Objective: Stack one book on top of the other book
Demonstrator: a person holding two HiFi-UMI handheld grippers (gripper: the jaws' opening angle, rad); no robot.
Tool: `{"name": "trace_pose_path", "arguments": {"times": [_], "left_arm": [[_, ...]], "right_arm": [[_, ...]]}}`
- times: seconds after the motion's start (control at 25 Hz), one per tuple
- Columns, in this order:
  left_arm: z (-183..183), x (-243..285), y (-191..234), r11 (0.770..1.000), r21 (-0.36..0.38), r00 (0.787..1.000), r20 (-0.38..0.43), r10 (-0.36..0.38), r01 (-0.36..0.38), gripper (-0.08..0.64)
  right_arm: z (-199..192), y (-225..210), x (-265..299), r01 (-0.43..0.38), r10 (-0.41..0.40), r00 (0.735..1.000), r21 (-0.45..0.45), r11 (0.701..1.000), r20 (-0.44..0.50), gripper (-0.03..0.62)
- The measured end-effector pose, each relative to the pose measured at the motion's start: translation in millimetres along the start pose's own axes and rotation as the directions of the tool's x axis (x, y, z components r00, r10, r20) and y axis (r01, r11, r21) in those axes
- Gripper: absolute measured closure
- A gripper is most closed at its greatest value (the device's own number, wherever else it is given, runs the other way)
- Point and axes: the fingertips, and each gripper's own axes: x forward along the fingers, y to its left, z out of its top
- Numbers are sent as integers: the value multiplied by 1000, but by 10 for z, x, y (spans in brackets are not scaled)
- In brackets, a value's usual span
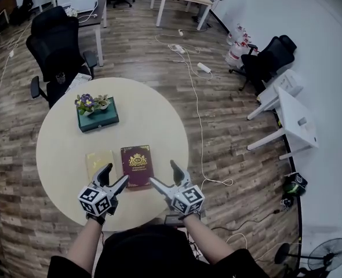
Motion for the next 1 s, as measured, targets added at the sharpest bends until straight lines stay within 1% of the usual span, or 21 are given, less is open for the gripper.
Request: {"name": "trace_pose_path", "arguments": {"times": [0.08,0.2,0.32,0.44,0.56,0.72,0.84,1.0], "left_arm": [[-177,123,160,998,-69,995,-102,-18,11,215],[-440,295,404,987,-161,975,-219,-29,-7,215],[-709,444,615,977,-211,949,-312,-35,-34,215],[-990,591,808,969,-237,918,-395,-35,-66,215],[-1337,722,910,950,-299,882,-467,-60,-94,215],[-1630,831,1111,943,-295,836,-548,-34,-156,215],[-1771,906,1166,941,-293,807,-590,-39,-169,215],[-1937,979,1195,942,-285,774,-632,-47,-176,215]], "right_arm": [[-155,-126,100,-14,18,998,61,998,-66,123],[-426,-387,254,-10,37,987,174,985,-156,141],[-766,-627,431,9,57,968,261,965,-244,152],[-1127,-809,622,31,73,941,301,953,-331,152],[-1488,-951,772,54,86,908,317,947,-410,155],[-1904,-1072,932,64,111,860,321,945,-499,157],[-2127,-1115,1000,67,135,830,338,939,-542,161],[-2373,-1138,1042,75,166,795,366,927,-584,168]]}}
